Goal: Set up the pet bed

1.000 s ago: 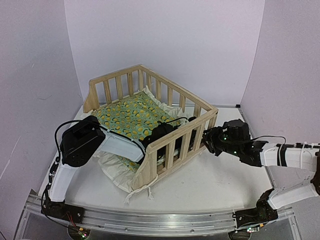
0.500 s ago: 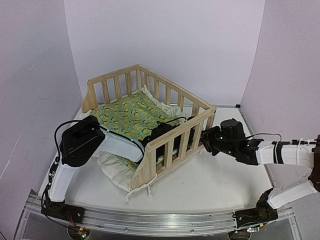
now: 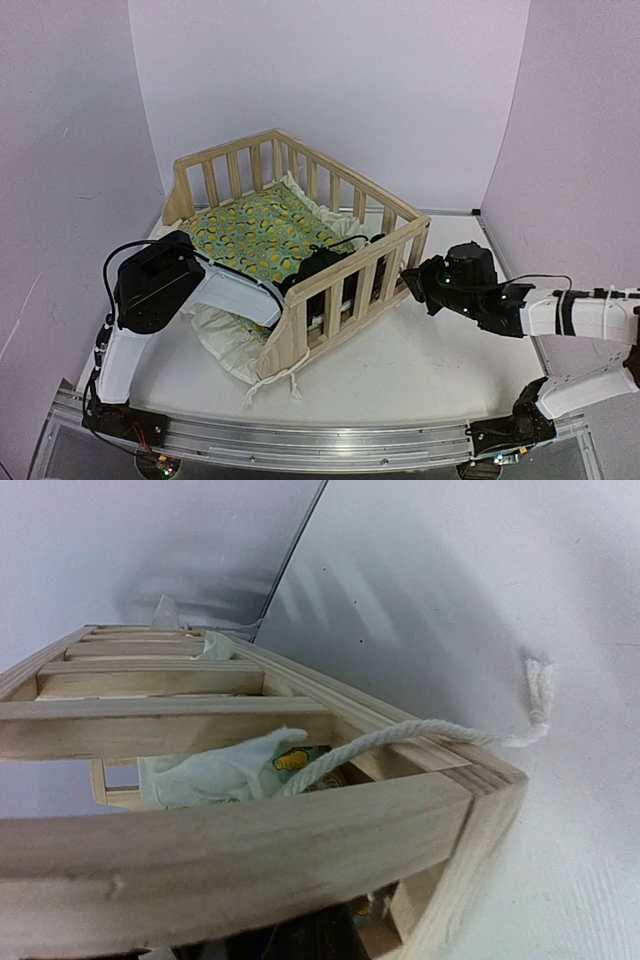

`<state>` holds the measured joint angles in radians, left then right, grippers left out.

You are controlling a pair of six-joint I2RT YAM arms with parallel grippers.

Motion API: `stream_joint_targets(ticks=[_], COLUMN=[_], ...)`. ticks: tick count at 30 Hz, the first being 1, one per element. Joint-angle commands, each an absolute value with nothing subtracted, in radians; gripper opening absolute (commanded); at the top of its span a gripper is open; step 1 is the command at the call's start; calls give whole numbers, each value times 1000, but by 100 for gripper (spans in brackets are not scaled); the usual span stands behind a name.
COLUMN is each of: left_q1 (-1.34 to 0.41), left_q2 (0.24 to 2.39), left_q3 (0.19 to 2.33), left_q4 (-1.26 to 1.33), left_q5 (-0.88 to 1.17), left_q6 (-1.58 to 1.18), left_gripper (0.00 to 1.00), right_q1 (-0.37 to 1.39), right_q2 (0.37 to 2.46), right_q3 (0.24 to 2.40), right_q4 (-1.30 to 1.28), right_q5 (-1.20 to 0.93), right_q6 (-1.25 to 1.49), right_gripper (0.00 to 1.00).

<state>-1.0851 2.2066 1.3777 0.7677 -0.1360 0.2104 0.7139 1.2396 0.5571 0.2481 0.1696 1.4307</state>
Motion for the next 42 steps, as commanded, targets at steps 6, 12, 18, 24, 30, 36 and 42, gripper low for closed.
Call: stream_joint_targets(ticks=[6, 12, 18, 24, 30, 36, 42], left_q1=[-1115, -1115, -1115, -1115, -1116, -1115, -1115], left_q2=[2106, 2083, 2082, 2078, 2059, 1998, 1915], left_q3=[1333, 1310, 1312, 1315, 1306, 1253, 1228], left_q4=[732, 719, 715, 712, 708, 696, 624], left_q5=[-122, -88, -92, -85, -89, -94, 27], left_q6=[215, 213, 212, 207, 206, 211, 206], left_gripper=[18, 22, 22, 22, 28, 61, 70], right_q1=[686, 672, 672, 672, 672, 672, 672], right_q2=[1046, 1022, 995, 1166, 1173, 1153, 1149], right_q3=[618, 657, 603, 648, 632, 747, 695], right_q4=[-57, -144, -55, -36, -107, -600, -563], right_q5=[227, 140, -68, -116, 73, 140, 48], right_q6=[1036, 863, 778, 728, 829, 784, 744], right_gripper=[0, 0, 33, 43, 0, 0, 0])
